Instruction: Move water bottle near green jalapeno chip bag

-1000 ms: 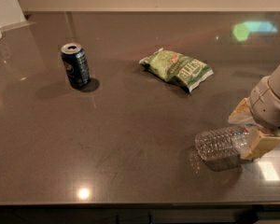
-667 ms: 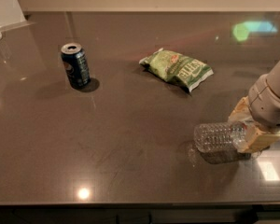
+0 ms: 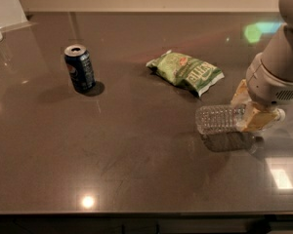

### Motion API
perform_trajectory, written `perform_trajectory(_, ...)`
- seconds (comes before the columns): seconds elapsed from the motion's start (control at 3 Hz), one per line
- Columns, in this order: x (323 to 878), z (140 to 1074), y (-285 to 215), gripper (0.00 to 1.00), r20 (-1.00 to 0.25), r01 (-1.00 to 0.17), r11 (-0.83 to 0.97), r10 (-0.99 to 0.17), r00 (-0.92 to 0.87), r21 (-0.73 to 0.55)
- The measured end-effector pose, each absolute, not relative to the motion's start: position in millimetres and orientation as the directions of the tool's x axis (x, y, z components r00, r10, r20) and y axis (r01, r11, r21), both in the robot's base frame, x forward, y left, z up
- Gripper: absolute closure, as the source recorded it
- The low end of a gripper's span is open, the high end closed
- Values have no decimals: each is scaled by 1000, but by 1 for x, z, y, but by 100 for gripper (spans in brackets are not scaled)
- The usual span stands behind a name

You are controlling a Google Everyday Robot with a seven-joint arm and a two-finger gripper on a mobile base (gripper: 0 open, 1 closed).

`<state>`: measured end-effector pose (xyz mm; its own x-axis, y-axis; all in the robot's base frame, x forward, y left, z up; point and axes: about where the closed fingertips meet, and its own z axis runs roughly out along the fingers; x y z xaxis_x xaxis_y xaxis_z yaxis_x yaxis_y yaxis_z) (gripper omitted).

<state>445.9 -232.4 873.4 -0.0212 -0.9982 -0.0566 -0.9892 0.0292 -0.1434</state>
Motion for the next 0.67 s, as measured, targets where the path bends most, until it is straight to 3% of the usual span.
perform_trajectory(0.67, 509, 874, -239, 100, 20, -978, 40, -999, -45, -207)
